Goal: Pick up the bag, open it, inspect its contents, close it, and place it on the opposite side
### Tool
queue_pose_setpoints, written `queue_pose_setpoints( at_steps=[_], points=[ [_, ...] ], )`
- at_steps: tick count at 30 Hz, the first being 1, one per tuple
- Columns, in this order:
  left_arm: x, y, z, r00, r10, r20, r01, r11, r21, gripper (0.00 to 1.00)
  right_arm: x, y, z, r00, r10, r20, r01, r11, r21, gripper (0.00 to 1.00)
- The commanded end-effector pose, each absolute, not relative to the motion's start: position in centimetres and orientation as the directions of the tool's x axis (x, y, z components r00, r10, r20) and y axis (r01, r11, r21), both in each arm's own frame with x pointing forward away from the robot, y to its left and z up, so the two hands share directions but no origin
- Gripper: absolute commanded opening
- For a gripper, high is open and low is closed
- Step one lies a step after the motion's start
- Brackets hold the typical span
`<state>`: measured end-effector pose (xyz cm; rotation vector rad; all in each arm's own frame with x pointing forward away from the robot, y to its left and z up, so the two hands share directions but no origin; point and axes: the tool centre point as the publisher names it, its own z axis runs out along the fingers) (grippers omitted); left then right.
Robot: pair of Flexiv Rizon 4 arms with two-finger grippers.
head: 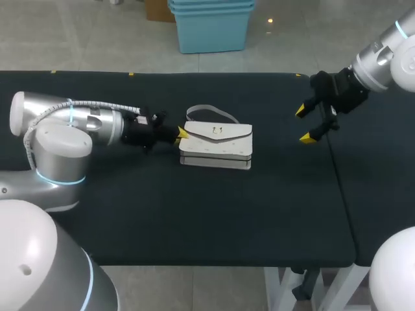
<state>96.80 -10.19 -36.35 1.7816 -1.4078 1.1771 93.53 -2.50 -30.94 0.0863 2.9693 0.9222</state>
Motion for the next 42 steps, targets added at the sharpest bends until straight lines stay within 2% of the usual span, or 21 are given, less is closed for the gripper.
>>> queue_pose_setpoints(
  at_steps=[1, 9, 18, 19, 20, 25, 34, 42],
  points=[
    [95.9, -11.2, -36.6, 0.044, -0.436, 0.899, -0.949, -0.299, -0.098, 0.00, 93.5, -2.5, -30.9, -0.998, 0.062, -0.012, 0.044, 0.823, 0.566, 1.00],
    [95.5, -12.7, -36.4, 0.027, -0.439, 0.898, -0.960, -0.262, -0.099, 0.00, 93.5, -2.5, -30.9, -0.998, 0.062, -0.012, 0.044, 0.823, 0.566, 1.00],
    [95.3, -13.8, -36.9, 0.047, -0.440, 0.897, -0.954, -0.286, -0.091, 0.01, 93.5, -2.5, -30.9, -0.998, 0.062, -0.012, 0.044, 0.823, 0.566, 1.00],
    [95.3, -13.8, -36.9, 0.048, -0.441, 0.896, -0.953, -0.290, -0.091, 0.66, 93.5, -2.5, -30.9, -0.998, 0.062, -0.012, 0.044, 0.823, 0.566, 1.00],
    [95.4, -13.8, -36.8, 0.048, -0.439, 0.897, -0.949, -0.299, -0.096, 1.00, 93.5, -2.5, -30.9, -0.998, 0.062, -0.012, 0.044, 0.823, 0.566, 1.00],
    [95.2, -13.1, -35.9, 0.048, -0.426, 0.903, -0.941, -0.323, -0.102, 1.00, 93.5, -2.5, -30.9, -0.998, 0.062, -0.012, 0.044, 0.823, 0.566, 1.00],
    [94.6, -10.8, -32.1, -0.012, -0.464, 0.886, -0.934, -0.312, -0.176, 1.00, 93.1, -1.8, -29.0, -0.989, 0.124, -0.086, 0.068, 0.873, 0.484, 1.00],
    [95.9, -8.5, -30.0, -0.085, -0.587, 0.805, -0.945, -0.209, -0.252, 1.00, 91.6, 0.2, -28.1, -0.980, 0.107, -0.165, 0.023, 0.895, 0.445, 1.00]
  ],
)
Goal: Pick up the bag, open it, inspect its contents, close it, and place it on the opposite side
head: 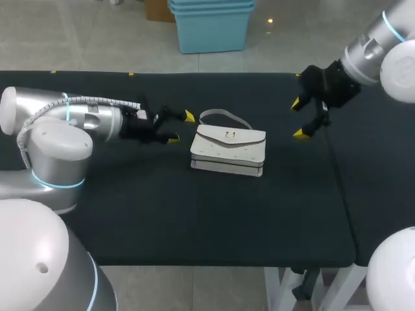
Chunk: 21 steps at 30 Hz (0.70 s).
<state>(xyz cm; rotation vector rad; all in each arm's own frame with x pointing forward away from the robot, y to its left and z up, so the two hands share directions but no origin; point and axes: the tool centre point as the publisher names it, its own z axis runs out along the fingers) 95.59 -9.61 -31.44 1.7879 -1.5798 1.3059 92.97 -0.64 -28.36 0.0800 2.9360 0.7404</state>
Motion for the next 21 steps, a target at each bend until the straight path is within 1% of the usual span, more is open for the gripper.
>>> queue_pose_setpoints(
  at_steps=[1, 5, 7, 10, 16, 18, 19, 21],
  points=[
    [96.1, -8.3, -29.8, -0.100, -0.603, 0.792, -0.945, -0.192, -0.266, 1.00, 91.5, 0.4, -28.1, -0.980, 0.104, -0.169, 0.020, 0.898, 0.440, 1.00],
    [96.4, -7.8, -29.5, -0.156, -0.660, 0.735, -0.946, -0.114, -0.303, 1.00, 91.0, 1.5, -28.4, -0.980, 0.092, -0.175, 0.016, 0.918, 0.396, 1.00],
    [96.5, -7.5, -29.4, -0.189, -0.678, 0.710, -0.952, -0.051, -0.302, 1.00, 90.8, 2.0, -28.5, -0.981, 0.087, -0.176, 0.016, 0.929, 0.369, 1.00],
    [96.7, -7.1, -29.4, -0.246, -0.710, 0.660, -0.943, 0.017, -0.333, 1.00, 90.6, 2.5, -28.4, -0.979, 0.089, -0.182, 0.024, 0.942, 0.334, 1.00],
    [97.2, -6.2, -28.8, -0.322, -0.732, 0.601, -0.924, 0.106, -0.367, 1.00, 90.4, 3.5, -28.2, -0.978, 0.093, -0.187, 0.036, 0.957, 0.289, 1.00],
    [97.3, -5.8, -28.7, -0.361, -0.734, 0.575, -0.915, 0.159, -0.372, 1.00, 90.2, 3.9, -28.3, -0.978, 0.092, -0.188, 0.037, 0.960, 0.277, 1.00],
    [97.1, -5.4, -28.7, -0.407, -0.730, 0.549, -0.901, 0.224, -0.372, 1.00, 90.1, 4.1, -28.3, -0.978, 0.092, -0.188, 0.038, 0.962, 0.271, 1.00],
    [96.9, -4.9, -28.6, -0.453, -0.721, 0.524, -0.885, 0.294, -0.361, 1.00, 89.9, 4.3, -28.3, -0.978, 0.092, -0.186, 0.041, 0.964, 0.261, 1.00]
  ],
)
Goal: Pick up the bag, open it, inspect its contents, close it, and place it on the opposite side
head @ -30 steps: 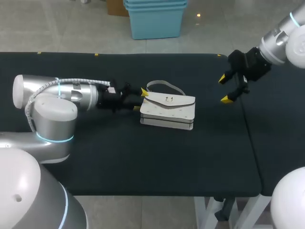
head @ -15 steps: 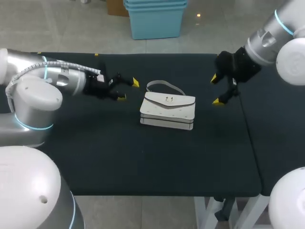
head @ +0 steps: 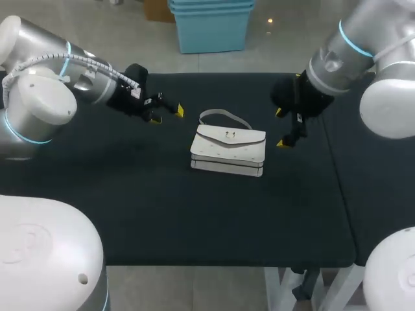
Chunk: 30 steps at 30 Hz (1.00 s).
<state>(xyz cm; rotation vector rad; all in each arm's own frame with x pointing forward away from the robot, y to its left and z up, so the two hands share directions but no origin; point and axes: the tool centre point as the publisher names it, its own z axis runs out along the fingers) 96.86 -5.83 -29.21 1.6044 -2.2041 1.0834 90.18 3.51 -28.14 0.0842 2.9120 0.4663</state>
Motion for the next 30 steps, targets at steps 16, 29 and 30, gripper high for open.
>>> queue_pose_setpoints(
  at_steps=[16, 29, 30],
  points=[
    [97.0, -4.1, -27.9, -0.539, -0.706, 0.460, -0.842, 0.443, -0.308, 1.00, 88.3, 6.1, -28.7, -0.968, 0.104, -0.227, 0.054, 0.974, 0.218, 1.00],
    [97.6, -4.1, -26.8, -0.767, -0.561, 0.311, -0.639, 0.626, -0.448, 1.00, 87.4, 8.6, -29.1, -0.936, 0.061, -0.346, 0.010, 0.989, 0.149, 1.00],
    [98.0, -4.2, -26.5, -0.797, -0.535, 0.280, -0.600, 0.650, -0.466, 1.00, 87.1, 9.0, -29.5, -0.934, 0.059, -0.352, 0.011, 0.991, 0.136, 1.00]
  ],
)
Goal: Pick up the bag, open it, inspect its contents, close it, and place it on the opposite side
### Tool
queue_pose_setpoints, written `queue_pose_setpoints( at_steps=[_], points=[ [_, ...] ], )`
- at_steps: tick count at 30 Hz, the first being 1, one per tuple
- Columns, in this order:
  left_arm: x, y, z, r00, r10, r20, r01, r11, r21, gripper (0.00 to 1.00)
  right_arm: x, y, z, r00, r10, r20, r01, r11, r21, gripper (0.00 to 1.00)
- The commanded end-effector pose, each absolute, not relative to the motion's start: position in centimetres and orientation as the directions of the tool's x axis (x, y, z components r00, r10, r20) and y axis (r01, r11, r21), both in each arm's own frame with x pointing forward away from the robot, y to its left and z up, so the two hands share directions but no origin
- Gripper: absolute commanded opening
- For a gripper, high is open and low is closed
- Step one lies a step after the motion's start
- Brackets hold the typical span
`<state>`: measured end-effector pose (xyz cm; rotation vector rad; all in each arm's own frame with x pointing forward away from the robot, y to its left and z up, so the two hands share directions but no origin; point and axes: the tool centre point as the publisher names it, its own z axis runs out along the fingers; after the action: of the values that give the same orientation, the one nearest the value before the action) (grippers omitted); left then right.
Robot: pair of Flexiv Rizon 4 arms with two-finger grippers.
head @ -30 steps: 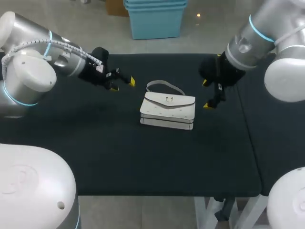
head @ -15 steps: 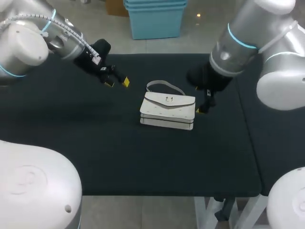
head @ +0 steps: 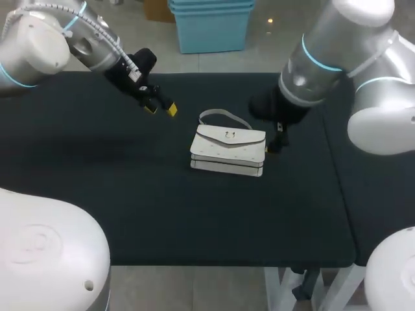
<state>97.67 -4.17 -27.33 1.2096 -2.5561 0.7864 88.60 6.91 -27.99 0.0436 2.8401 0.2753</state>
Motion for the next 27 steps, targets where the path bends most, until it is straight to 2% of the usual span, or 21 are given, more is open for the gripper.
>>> queue_pose_setpoints(
  at_steps=[1, 6, 7, 18, 20, 21, 23, 24, 25, 27],
  points=[
    [98.2, -4.1, -26.3, -0.855, -0.457, 0.247, -0.517, 0.706, -0.484, 1.00, 86.9, 9.3, -29.9, -0.933, 0.063, -0.354, 0.017, 0.991, 0.131, 1.00],
    [98.9, -4.2, -25.2, -0.972, -0.167, 0.166, -0.229, 0.831, -0.507, 1.00, 85.8, 10.3, -31.2, -0.921, 0.076, -0.382, 0.021, 0.989, 0.147, 1.00],
    [99.2, -4.3, -25.0, -0.975, -0.167, 0.148, -0.218, 0.852, -0.476, 1.00, 85.7, 10.5, -31.5, -0.916, 0.080, -0.394, 0.026, 0.990, 0.140, 1.00],
    [99.2, -4.3, -25.0, -0.975, -0.167, 0.148, -0.218, 0.852, -0.476, 1.00, 85.2, 10.6, -33.8, -0.900, 0.120, -0.418, 0.052, 0.984, 0.171, 1.00],
    [99.2, -5.1, -25.4, -0.996, -0.030, 0.080, -0.063, 0.889, -0.454, 1.00, 85.4, 10.6, -34.0, -0.890, 0.115, -0.441, 0.044, 0.985, 0.168, 1.00],
    [99.6, -5.4, -25.5, -0.998, -0.034, 0.061, -0.058, 0.891, -0.450, 1.00, 85.4, 10.6, -34.1, -0.884, 0.114, -0.452, 0.043, 0.985, 0.164, 1.00],
    [99.9, -5.8, -25.9, -0.991, 0.133, 0.021, 0.110, 0.887, -0.449, 1.00, 85.7, 10.4, -34.3, -0.877, 0.123, -0.464, 0.049, 0.984, 0.170, 1.00],
    [100.4, -6.1, -26.0, -0.992, 0.125, 0.020, 0.103, 0.890, -0.444, 1.00, 85.8, 10.4, -34.4, -0.873, 0.126, -0.471, 0.050, 0.984, 0.171, 1.00],
    [100.5, -6.3, -26.2, -0.973, 0.229, -0.005, 0.209, 0.879, -0.429, 1.00, 85.9, 10.4, -34.5, -0.867, 0.131, -0.480, 0.055, 0.984, 0.170, 1.00],
    [100.1, -6.5, -26.3, -0.929, 0.366, -0.057, 0.351, 0.820, -0.453, 1.00, 86.3, 10.6, -34.9, -0.861, 0.128, -0.493, 0.049, 0.984, 0.171, 0.90]
  ],
)
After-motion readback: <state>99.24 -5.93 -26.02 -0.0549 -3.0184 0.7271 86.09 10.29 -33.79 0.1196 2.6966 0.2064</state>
